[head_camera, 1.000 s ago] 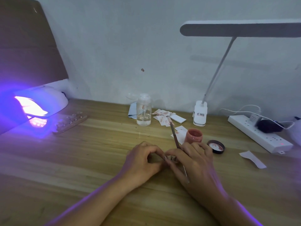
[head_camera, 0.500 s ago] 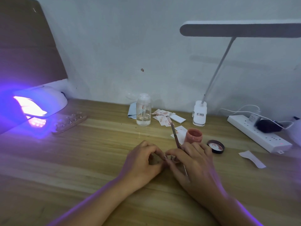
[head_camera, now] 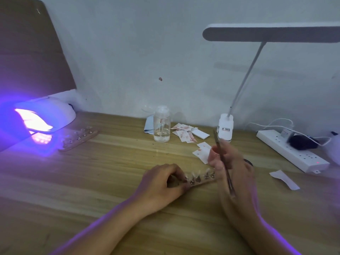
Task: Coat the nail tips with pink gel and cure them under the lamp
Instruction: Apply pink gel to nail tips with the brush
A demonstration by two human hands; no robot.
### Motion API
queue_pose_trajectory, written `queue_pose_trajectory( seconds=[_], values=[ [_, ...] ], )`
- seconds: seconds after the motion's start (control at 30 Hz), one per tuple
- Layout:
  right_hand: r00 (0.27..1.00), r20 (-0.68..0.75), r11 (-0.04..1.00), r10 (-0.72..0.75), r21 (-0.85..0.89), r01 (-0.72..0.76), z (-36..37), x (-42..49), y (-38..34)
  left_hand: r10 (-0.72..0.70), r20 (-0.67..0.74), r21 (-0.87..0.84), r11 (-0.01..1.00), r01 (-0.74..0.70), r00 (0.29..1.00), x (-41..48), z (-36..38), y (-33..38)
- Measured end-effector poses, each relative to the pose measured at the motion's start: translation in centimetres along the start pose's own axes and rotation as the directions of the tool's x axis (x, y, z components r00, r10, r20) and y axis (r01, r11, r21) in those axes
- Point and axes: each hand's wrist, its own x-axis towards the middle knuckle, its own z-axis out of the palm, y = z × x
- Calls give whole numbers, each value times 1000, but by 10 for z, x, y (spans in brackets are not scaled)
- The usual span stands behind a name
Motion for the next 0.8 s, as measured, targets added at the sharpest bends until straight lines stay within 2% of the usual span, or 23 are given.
queue_pose_trajectory(
  seconds=[0.1,0.23,0.37,0.47,0.53,0.8],
  values=[
    [986,-99,986,132,119,-119,-4,3,1,-1,8,-13,1000,1,1000,0,-1,-3],
    [978,-193,995,75,81,-60,-12,7,7,-7,-33,24,1000,8,999,6,-2,-4],
    [947,-270,978,176,154,-138,-12,9,23,-116,-119,48,991,122,986,14,-11,-12],
    [915,-291,945,279,250,-209,-11,10,28,-207,-141,-49,978,202,968,19,-17,-19],
    [908,-294,941,297,250,-227,-11,10,31,-231,-120,-105,970,219,966,20,-17,-21],
    [902,-256,934,347,184,-307,-10,10,32,-176,-165,-101,982,161,971,22,-13,-24]
  ],
)
